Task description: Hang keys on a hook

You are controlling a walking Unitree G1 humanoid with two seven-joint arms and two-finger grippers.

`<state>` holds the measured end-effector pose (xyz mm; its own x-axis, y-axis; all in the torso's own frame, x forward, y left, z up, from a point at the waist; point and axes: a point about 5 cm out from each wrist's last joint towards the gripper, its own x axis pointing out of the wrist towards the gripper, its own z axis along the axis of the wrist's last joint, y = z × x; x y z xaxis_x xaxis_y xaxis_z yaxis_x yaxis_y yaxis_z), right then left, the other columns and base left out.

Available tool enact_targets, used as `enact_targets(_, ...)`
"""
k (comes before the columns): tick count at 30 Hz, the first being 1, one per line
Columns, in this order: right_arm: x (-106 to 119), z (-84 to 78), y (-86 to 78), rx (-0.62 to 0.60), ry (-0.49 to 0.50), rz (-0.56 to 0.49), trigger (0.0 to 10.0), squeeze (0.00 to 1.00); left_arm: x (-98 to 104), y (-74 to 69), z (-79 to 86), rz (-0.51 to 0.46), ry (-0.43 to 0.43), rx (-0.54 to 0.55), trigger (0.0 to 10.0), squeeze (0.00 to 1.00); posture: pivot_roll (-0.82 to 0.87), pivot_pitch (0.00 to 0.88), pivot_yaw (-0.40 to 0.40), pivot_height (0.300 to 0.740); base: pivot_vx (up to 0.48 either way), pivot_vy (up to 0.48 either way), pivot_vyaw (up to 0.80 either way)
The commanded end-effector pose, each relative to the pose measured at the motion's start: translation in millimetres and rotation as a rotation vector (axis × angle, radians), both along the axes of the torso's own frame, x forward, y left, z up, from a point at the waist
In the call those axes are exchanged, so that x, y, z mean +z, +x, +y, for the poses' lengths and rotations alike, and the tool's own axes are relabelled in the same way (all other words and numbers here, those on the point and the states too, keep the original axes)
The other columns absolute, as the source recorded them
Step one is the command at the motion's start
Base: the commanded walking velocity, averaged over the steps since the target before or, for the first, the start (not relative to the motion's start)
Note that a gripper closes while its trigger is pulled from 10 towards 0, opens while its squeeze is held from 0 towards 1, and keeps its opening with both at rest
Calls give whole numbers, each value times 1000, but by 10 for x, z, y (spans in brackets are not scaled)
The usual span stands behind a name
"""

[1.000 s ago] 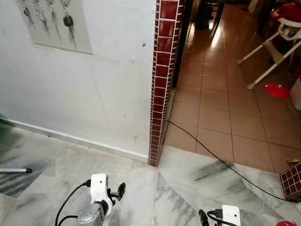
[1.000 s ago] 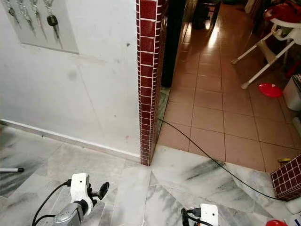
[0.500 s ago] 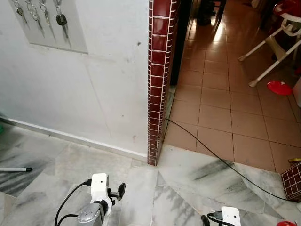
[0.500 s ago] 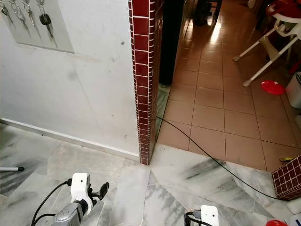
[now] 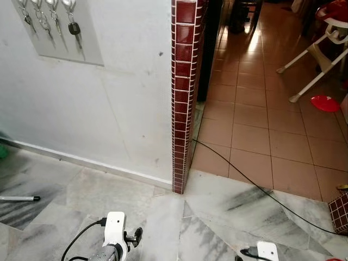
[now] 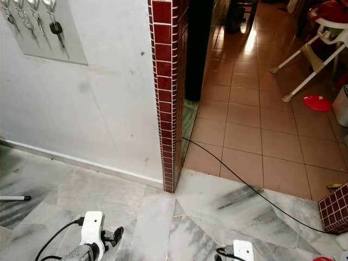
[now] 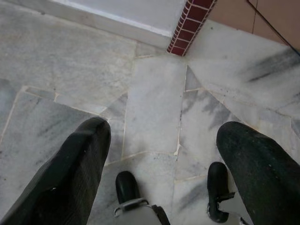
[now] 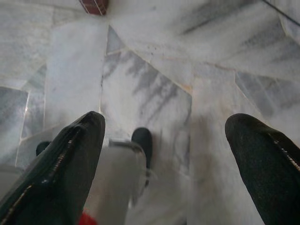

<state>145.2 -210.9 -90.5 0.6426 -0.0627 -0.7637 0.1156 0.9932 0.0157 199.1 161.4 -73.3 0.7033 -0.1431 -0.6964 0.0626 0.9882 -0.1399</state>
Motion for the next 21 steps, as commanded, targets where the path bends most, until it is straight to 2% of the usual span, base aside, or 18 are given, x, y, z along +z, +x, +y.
enact_targets(1,-5,16,24,-21,13,15,10000,0,17,49,20,23,-69,49,10000,0,-61,0,27,740,0,0,0)
enact_targets(2,-5,16,24,-21,13,15,10000,0,17,49,20,23,-69,49,10000,0,-61,0,27,740,0,0,0)
enact_targets(4,10,38,82,-16,20,10,10000,0,53,118,6,10,-124,88,10000,0,-55,0,27,740,0,0,0)
enact_targets(8,20,56,115,1,21,7,10000,0,57,121,-28,5,-105,37,10000,0,-47,0,23,740,0,0,0)
enact_targets(12,15,69,126,13,24,24,10000,0,9,33,-63,28,-83,-20,10000,0,-42,0,18,740,0,0,0)
enact_targets(15,0,85,102,52,30,47,10000,0,-75,-128,-48,70,-29,-66,10000,0,-48,0,12,740,0,0,0)
enact_targets(19,5,79,100,75,25,39,10000,0,-66,-119,-55,57,-21,-85,10000,0,-54,0,15,740,0,0,0)
enact_targets(21,33,35,124,70,7,4,10000,0,-26,-71,-79,4,-7,-125,10000,0,-57,0,17,740,0,0,0)
